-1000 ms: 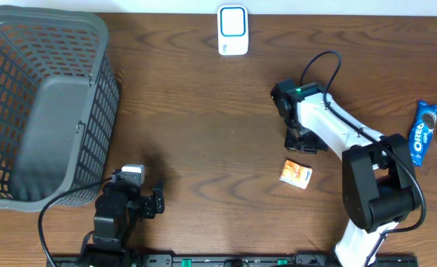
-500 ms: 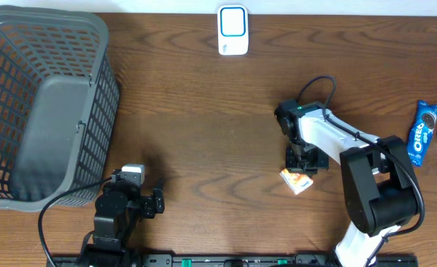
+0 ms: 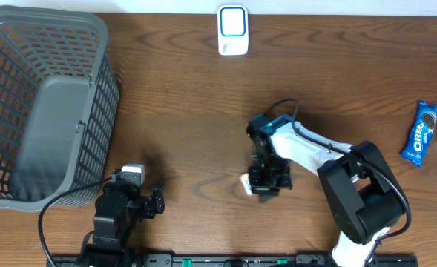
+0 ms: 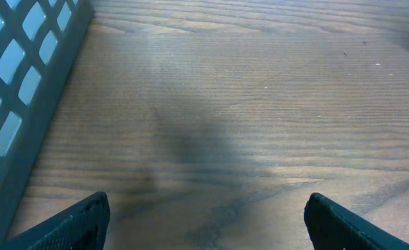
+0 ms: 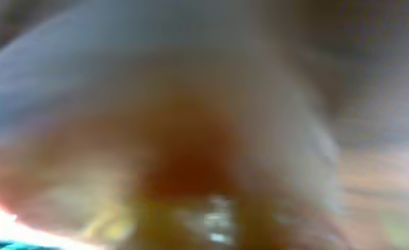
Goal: Scan the item barcode
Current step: 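Grasp the orange box with the right gripper and lift, then hold the orange box in front of the scanner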
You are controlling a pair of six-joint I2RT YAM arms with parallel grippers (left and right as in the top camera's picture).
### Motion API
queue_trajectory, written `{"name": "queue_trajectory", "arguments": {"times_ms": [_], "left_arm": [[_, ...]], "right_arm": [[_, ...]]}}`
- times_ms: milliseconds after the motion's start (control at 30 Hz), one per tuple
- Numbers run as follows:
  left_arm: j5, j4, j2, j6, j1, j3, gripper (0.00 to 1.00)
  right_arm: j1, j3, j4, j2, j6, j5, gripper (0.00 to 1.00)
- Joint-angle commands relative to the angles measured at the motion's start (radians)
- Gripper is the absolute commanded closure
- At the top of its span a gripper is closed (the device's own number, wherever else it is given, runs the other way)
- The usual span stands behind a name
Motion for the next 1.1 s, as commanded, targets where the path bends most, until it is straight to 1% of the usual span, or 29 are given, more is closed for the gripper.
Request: {"name": "queue_trajectory", "arguments": {"times_ms": [0, 100, 133, 267, 333, 400, 433, 467, 500, 533, 600, 700, 767, 900, 1067], "left_arm": [[-0.006, -0.003, -0.007, -0.005, -0.002, -0.015, 0.10], [-0.006, -0.003, -0.007, -0.005, -0.002, -0.015, 0.10], [-0.006, -0.003, -0.008, -0.005, -0.002, -0.015, 0.10], [-0.006, -0.003, -0.008, -0.005, -0.002, -0.015, 0.10], [-0.006, -0.003, -0.008, -0.005, -0.002, -0.015, 0.10], [-0.006, -0.003, -0.007, -0.005, -0.002, -0.015, 0.10], [-0.006, -0.003, -0.008, -0.005, -0.002, -0.015, 0.10], [-0.006, -0.003, -0.008, -0.005, -0.002, -0.015, 0.10], [-0.006, -0.003, -0.008, -0.005, -0.002, -0.015, 0.10], [-0.006, -0.003, -0.008, -0.005, -0.002, -0.015, 0.10], [-0.006, -0.003, -0.008, -0.005, -0.002, -0.015, 0.10], [-0.006, -0.003, -0.008, -0.005, -0.002, -0.015, 0.10], [-0.006, -0.003, -0.008, -0.005, -0.002, -0.015, 0.10], [-0.006, -0.003, -0.008, -0.005, -0.002, -0.015, 0.10], [-0.006, -0.003, -0.007, -0.005, -0.002, -0.015, 0.10]], "right_arm": [[0.003, 0.022, 0.098, 0.001, 0.106, -0.159, 0.99], [0.003, 0.022, 0.259, -0.001, 0.172, -0.125, 0.99], [0.004, 0.024, 0.353, -0.001, 0.190, -0.039, 0.99], [0.003, 0.045, 0.331, -0.006, 0.171, 0.045, 0.99], [0.003, 0.077, 0.283, -0.037, 0.077, 0.045, 0.98], [0.003, 0.121, 0.221, -0.072, 0.010, 0.046, 0.90], [0.003, 0.147, 0.185, -0.093, -0.007, 0.046, 0.83], [0.003, 0.183, 0.138, -0.120, -0.015, 0.046, 0.71], [0.003, 0.205, 0.110, -0.137, -0.014, 0.046, 0.48], [0.005, 0.242, 0.069, -0.164, -0.013, 0.045, 0.01], [0.006, 0.286, 0.032, -0.202, -0.002, 0.047, 0.01], [0.000, 0.294, 0.024, -0.238, 0.117, 0.166, 0.01], [-0.001, 0.276, 0.035, -0.227, 0.149, 0.240, 0.01], [0.007, 0.263, 0.036, -0.161, 0.148, 0.424, 0.01], [0.008, 0.263, 0.087, -0.026, 0.156, 0.408, 0.01]]}}
